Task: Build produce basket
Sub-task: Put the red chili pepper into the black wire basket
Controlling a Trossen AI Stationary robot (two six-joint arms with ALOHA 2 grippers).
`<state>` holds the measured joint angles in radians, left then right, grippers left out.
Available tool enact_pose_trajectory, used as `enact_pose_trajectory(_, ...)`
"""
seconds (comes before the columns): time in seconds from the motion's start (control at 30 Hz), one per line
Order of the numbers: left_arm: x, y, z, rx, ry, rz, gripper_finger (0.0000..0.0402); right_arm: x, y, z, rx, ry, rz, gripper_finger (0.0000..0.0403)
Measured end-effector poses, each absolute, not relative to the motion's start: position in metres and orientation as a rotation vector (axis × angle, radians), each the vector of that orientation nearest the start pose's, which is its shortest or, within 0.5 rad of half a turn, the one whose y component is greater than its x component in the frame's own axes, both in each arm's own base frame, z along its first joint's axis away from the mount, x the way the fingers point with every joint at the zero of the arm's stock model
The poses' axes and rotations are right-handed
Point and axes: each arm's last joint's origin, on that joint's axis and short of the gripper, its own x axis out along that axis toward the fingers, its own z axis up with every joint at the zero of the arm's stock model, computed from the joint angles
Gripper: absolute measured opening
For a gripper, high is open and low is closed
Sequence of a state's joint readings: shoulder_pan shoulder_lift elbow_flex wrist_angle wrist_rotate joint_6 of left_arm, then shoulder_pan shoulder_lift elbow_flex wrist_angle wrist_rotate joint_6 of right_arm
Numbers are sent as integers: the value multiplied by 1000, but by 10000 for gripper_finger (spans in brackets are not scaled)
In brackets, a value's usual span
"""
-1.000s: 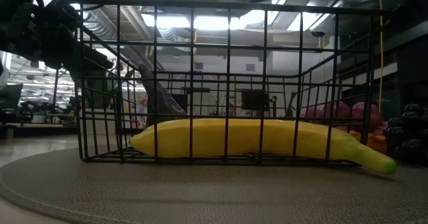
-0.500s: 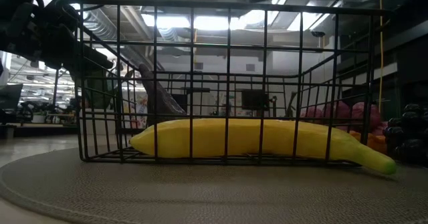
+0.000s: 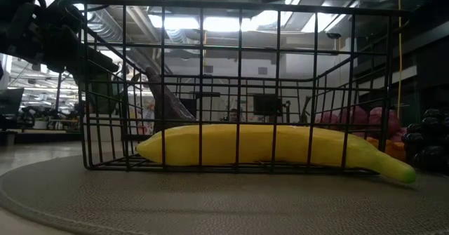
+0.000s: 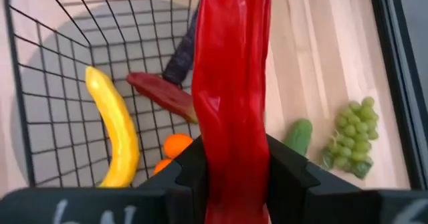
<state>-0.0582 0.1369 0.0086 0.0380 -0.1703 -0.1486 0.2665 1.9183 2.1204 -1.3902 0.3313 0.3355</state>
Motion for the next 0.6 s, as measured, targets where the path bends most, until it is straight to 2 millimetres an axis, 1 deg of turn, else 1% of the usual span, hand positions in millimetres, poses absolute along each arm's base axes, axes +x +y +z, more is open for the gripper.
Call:
enact_pose_trajectory(0.17,105,-1,159,-138,81,119,121,366,91,373,-33,1071,-227,112)
enact_pose_trajectory(0.27,105,-1,159,-138,81,119,121,367,91,373,-53,1064,-194,113)
enact_pose_trajectory(0.5,105,-1,159,-138,82,118,121,374,96,376,-12,1025,-56,114)
enact_pose_trajectory(0.6,105,-1,159,-138,82,119,121,375,97,377,-27,1008,-13,115)
